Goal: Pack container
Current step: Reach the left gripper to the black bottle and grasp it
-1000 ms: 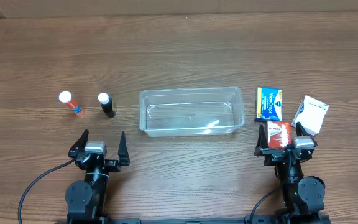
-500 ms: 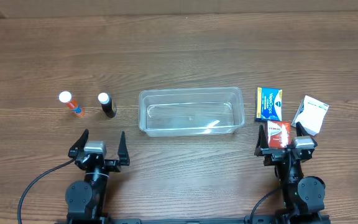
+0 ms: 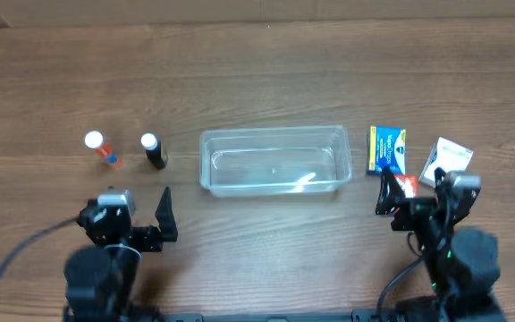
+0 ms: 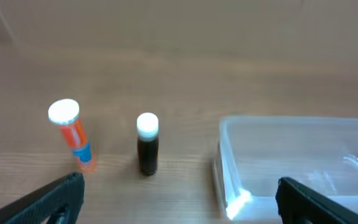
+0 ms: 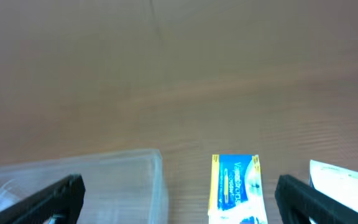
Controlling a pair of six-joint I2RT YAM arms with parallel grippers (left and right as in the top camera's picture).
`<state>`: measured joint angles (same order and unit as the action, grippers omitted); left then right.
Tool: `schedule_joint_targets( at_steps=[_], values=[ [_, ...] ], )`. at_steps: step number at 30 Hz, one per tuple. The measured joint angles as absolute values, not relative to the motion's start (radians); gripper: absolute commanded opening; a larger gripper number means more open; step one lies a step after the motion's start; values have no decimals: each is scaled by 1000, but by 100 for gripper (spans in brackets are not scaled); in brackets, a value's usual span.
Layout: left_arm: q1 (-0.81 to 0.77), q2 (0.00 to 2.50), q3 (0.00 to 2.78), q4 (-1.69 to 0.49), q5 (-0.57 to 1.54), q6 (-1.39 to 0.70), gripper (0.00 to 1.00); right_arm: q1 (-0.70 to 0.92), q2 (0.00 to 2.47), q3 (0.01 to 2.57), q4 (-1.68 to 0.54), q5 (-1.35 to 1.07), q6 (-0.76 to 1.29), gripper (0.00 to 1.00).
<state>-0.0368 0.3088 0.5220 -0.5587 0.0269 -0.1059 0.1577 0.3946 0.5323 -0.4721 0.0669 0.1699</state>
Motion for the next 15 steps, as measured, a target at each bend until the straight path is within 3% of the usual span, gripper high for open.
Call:
schedule_joint_targets(
  at_steps=[4, 6, 8, 15],
  values=[
    [-37, 615, 822, -803, 26, -106, 100, 158, 713, 852, -799, 2, 183, 100],
    [-37, 865, 1079, -1105, 27, -106, 100, 157, 884, 1016, -1006, -8, 183, 100],
    [-37, 1012, 1230, -1264, 42, -107, 100, 158, 1023, 1126, -1139, -18, 183, 100],
    [-36, 1272, 1527, -1366, 47, -159, 100, 151, 1188, 1180, -1191, -24, 183, 100]
  ],
)
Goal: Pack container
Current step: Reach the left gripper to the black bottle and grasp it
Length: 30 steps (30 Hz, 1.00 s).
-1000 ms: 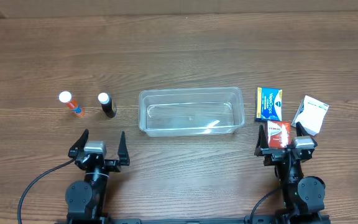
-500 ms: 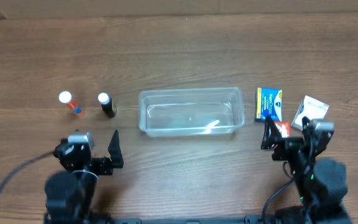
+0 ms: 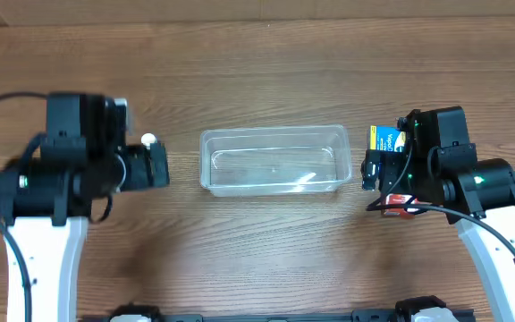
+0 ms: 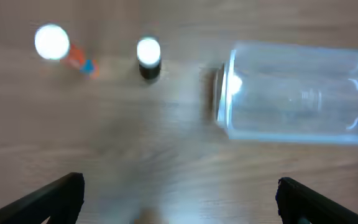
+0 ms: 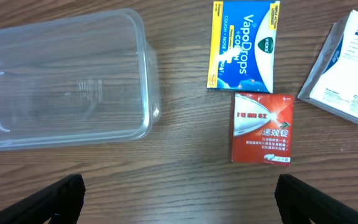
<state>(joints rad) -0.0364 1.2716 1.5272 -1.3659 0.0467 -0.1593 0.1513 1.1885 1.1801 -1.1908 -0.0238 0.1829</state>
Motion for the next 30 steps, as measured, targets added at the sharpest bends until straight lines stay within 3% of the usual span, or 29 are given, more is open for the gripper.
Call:
schedule_joint_targets(
  at_steps=[15, 16, 18, 20, 26, 30],
  values=[
    [18, 1885, 1605, -1246, 0, -147, 99, 127, 1188, 1184, -1208, -23, 183, 100],
    [18, 1907, 1605, -1238, 0, -147, 96, 127, 1188, 1184, -1208, -23, 183, 100],
    [18, 1950, 1605, -1225, -1, -141, 80, 127, 1188, 1184, -1208, -23, 183, 100],
    [18, 1968, 1605, -1207, -1, -125, 72, 126, 1188, 1184, -1208, -23, 183, 100],
    [18, 1969, 1605, -1198, -4, -120, 27, 126, 1188, 1184, -1208, -23, 183, 100],
    [18, 1969, 1608, -1196, -4, -122, 10, 127, 1188, 1184, -1208, -23, 183, 100]
  ],
)
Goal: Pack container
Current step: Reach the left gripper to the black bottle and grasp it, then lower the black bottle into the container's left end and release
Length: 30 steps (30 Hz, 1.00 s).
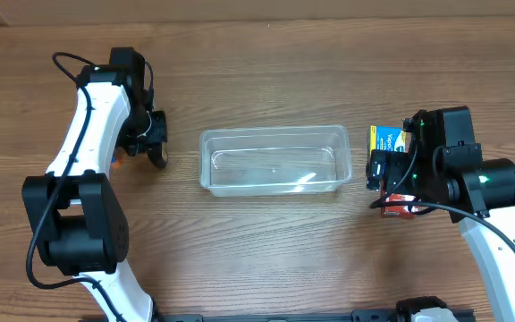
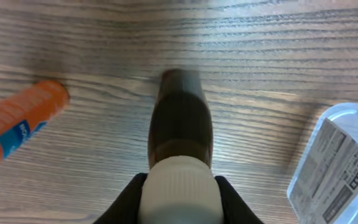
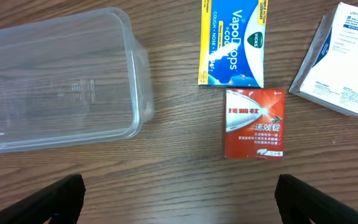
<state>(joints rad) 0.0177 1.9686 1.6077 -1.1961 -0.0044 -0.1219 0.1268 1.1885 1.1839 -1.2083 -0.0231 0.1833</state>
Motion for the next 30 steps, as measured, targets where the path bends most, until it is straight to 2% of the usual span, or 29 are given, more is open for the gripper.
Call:
schedule_joint_targets(
  at_steps=[2, 5, 9, 14, 17, 24, 30],
  values=[
    [18, 1969, 1608, -1199, -4, -119, 4, 126, 1188, 1184, -1209, -23, 183, 100],
    [18, 1970, 1626, -1261, -5, -120, 4, 126, 1188, 1184, -1208, -23, 184, 100],
    [-31, 1944, 1826, -1436, -16, -127, 4, 126, 1188, 1185, -1208, -23, 183, 100],
    [-259, 1738, 1987, -1493, -15, -213, 4, 126, 1188, 1185, -1209, -23, 183, 100],
    [-342, 1711, 1984, -1497, -10, -274, 4, 126, 1188, 1185, -1209, -23, 183, 100],
    [-406, 1869, 1787, -1406, 7, -368, 4, 126, 1188, 1186, -1209, -22, 183, 100],
    [-406, 2025, 1780, -1383, -1, -368, 4, 126, 1188, 1186, -1209, -23, 183, 100]
  ],
)
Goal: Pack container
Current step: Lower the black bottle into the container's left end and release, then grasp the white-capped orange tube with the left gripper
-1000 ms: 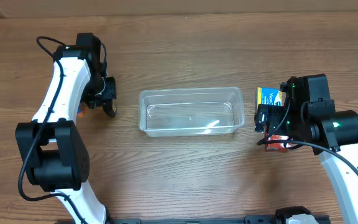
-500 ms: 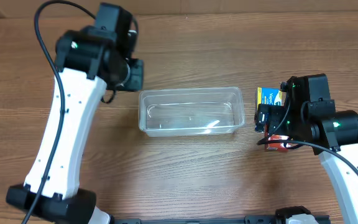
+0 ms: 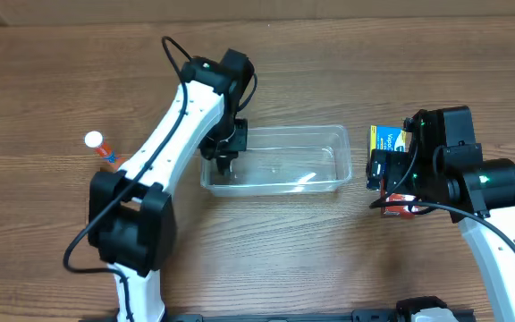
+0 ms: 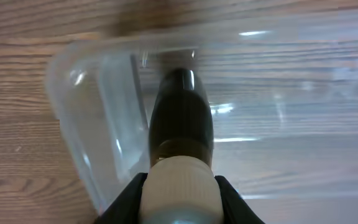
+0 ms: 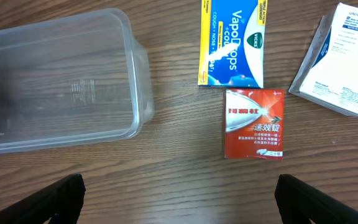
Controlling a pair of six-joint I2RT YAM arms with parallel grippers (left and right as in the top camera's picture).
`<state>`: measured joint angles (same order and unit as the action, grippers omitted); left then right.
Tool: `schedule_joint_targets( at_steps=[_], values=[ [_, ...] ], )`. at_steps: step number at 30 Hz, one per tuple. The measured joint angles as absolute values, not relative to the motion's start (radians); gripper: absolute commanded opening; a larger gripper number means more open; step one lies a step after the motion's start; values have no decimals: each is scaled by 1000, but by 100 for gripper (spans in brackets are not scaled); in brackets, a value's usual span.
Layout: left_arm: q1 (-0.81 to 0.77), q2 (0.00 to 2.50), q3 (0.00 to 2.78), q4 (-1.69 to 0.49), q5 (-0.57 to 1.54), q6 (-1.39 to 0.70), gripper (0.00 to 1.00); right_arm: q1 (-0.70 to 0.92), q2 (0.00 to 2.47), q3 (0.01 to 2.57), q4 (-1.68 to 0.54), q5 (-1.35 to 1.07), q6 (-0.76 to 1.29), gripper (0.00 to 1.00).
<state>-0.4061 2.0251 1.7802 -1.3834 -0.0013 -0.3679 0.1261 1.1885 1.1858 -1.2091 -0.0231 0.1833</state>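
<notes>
A clear plastic container [image 3: 275, 161] sits mid-table. My left gripper [image 3: 224, 156] is over its left end, shut on a dark bottle with a white cap [image 4: 180, 134], which hangs inside the container's left end [image 4: 98, 124]. An orange tube with a white cap [image 3: 101, 150] lies at the far left. My right gripper [image 5: 179, 199] is open, hovering over the wood near a red sachet [image 5: 253, 123], a blue and yellow VapoDrops packet [image 5: 232, 40] and a white box [image 5: 347, 59].
The container's right end [image 5: 61, 81] shows in the right wrist view, with bare wood below it. The right arm [image 3: 472, 188] covers most of the packets [image 3: 387, 148] from above. Cables trail from the left arm.
My left gripper, shut on the dark bottle, has moved from beside the orange tube at the left to over the container's left end. The right arm has not moved.
Both arms were low at the table's front with grippers open. Then the left was above the two bottles and the right above the packets. Then the left gripper was shut on the dark bottle, and now it holds that bottle inside the container.
</notes>
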Motion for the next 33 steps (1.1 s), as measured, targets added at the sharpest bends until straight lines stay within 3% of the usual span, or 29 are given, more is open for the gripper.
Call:
schedule_joint_targets(
  at_steps=[4, 9, 15, 17, 21, 25, 30, 33],
  values=[
    [-387, 2076, 1780, -1383, -11, -368, 5, 126, 1188, 1186, -1209, -23, 183, 100],
    [-355, 2076, 1780, -1372, -10, -366, 44, 126, 1188, 1186, -1209, -23, 183, 100],
    [-353, 2077, 1803, -1387, 29, -313, 56, 126, 1188, 1186, -1209, -23, 183, 100],
    [-352, 2060, 1873, -1414, 35, -310, 100, 126, 1188, 1186, -1208, -23, 183, 100],
    [-316, 1840, 1975, -1489, -19, -312, 100, 126, 1188, 1186, -1209, -23, 183, 100],
    [-69, 1631, 2015, -1532, -56, -315, 100, 126, 1188, 1186, -1209, -23, 183, 100],
    [224, 1702, 1958, -1546, -64, -316, 100, 126, 1188, 1186, -1209, -23, 183, 100],
    [284, 1777, 1899, -1519, -63, -315, 100, 126, 1188, 1186, -1209, -23, 183, 100]
  ],
)
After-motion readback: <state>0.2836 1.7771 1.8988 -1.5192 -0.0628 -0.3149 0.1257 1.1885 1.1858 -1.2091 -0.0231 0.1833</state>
